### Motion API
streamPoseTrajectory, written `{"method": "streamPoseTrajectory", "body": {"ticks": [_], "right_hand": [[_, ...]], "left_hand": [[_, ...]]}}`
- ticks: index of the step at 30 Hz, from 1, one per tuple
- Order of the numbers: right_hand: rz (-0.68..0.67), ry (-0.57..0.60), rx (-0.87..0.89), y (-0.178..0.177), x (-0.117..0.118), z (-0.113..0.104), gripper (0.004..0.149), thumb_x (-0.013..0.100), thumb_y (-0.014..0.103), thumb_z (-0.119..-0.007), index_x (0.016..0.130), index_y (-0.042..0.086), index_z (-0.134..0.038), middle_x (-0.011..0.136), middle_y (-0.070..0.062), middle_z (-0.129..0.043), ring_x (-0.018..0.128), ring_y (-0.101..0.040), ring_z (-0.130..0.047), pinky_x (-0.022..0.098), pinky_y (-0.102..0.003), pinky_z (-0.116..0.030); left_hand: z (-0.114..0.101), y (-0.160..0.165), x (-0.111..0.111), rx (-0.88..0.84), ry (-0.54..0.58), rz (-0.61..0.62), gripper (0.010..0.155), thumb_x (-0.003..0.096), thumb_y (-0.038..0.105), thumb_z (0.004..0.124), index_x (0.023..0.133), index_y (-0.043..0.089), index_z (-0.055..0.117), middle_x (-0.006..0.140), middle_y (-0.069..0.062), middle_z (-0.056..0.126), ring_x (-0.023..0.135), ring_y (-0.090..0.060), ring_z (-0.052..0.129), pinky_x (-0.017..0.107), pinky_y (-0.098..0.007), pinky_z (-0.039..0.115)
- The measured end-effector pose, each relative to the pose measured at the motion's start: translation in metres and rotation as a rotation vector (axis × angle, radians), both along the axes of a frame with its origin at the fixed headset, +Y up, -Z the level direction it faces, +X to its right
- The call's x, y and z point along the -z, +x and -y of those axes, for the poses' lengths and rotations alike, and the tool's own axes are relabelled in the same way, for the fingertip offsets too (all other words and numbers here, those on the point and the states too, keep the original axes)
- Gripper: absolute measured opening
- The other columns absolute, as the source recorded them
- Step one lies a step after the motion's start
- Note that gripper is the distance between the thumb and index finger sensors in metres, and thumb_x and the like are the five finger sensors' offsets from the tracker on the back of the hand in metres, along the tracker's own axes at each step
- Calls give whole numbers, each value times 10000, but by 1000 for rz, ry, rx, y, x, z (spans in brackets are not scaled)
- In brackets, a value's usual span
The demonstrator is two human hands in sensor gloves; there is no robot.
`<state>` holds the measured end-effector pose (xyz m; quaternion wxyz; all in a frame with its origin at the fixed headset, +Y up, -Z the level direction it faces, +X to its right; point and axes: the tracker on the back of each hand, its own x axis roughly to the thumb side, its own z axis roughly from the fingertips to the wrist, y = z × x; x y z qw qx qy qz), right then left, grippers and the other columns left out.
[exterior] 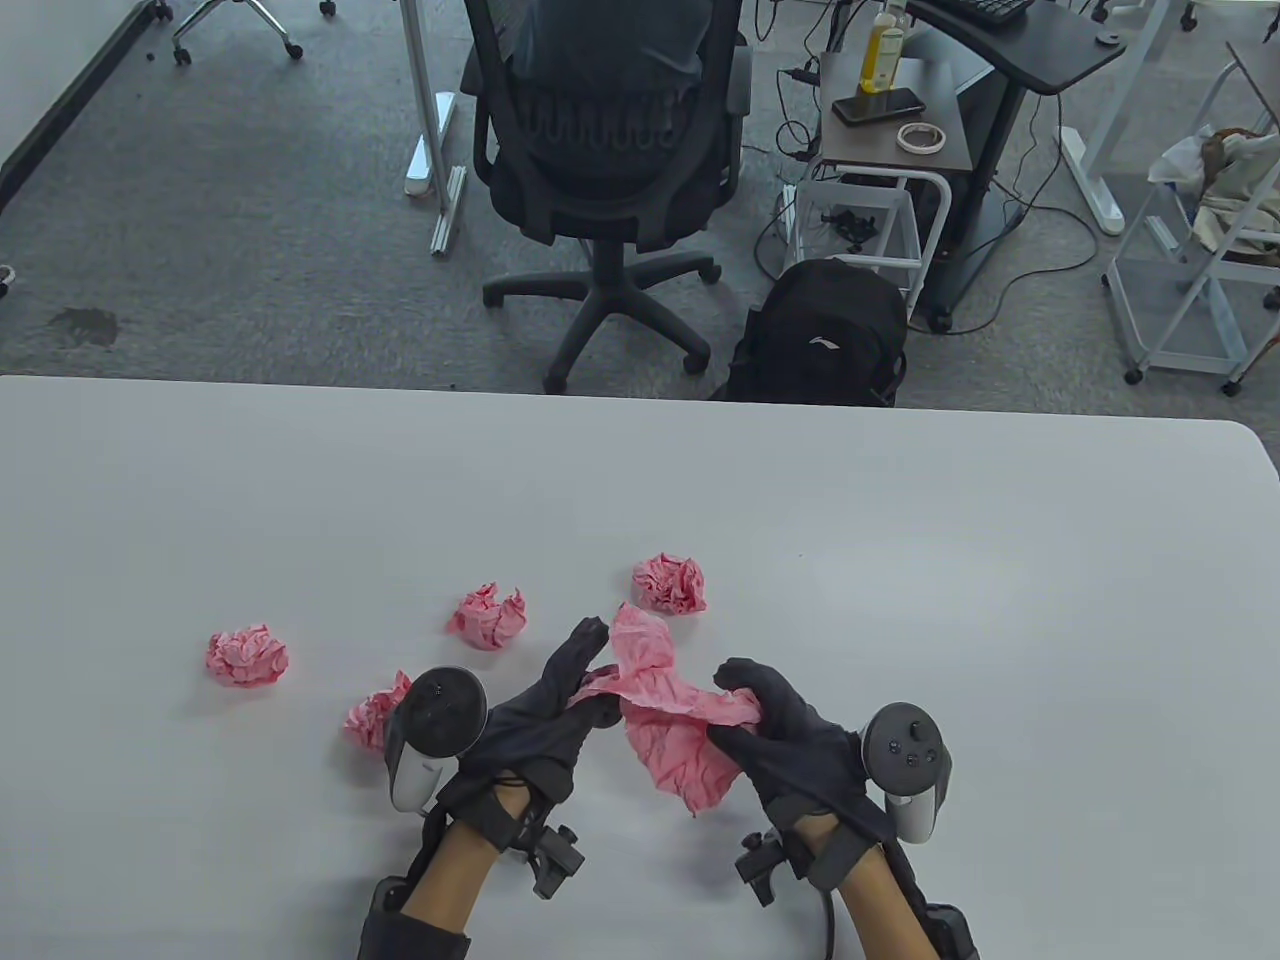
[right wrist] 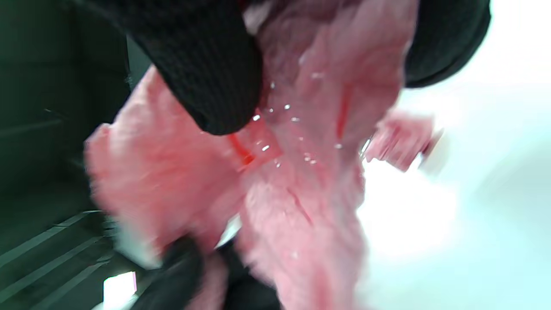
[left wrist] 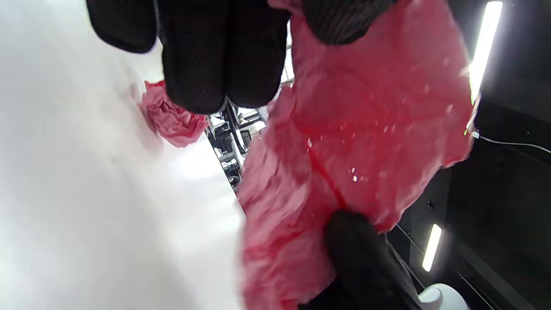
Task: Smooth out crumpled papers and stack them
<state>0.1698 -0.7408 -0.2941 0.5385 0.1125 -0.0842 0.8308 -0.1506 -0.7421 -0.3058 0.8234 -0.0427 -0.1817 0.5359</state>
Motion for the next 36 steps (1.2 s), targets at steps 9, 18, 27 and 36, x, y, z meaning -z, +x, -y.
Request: {"method": "streamPoseTrajectory", "body": {"ticks": [9, 18, 27, 36], "right_hand": [[88, 5, -63, 18, 3, -2, 437, 469, 308, -909, 855, 155, -771, 984, -213, -692, 843, -502, -728, 550, -628, -658], [-95, -31, 94, 13, 5, -2, 487, 479, 270, -901, 915, 183, -700, 722, -105, -886, 548, -317, -932, 448, -533, -755], [7, -56, -40, 21, 5, -5, 399, 465, 324, -920, 831, 182, -853, 622, -39, -867, 518, -291, -912, 442, -539, -742], [49, -117, 48, 30, 9, 2, 437, 469, 226, -886, 871, 188, -719, 806, -129, -903, 628, -390, -965, 442, -529, -798]], "left_hand": [[-14, 1, -11, 277, 218, -151, 566, 562, 530, 709, 1087, 321, 691, 1140, -58, 632, 1028, -389, 747, 733, -616, 606], [-23, -4, -16, 284, 298, -232, 673, 571, 549, 655, 1173, 407, 388, 1242, -48, 371, 1134, -435, 578, 775, -631, 535], [-27, 7, -15, 208, 314, 74, 572, 586, 542, 606, 1150, 512, 512, 1278, 124, 211, 1268, -273, 251, 857, -644, 300], [-24, 20, -13, 5, 182, 267, 474, 568, 485, 726, 1029, 383, 764, 1241, 53, 500, 1255, -237, 331, 880, -558, 290]]}}
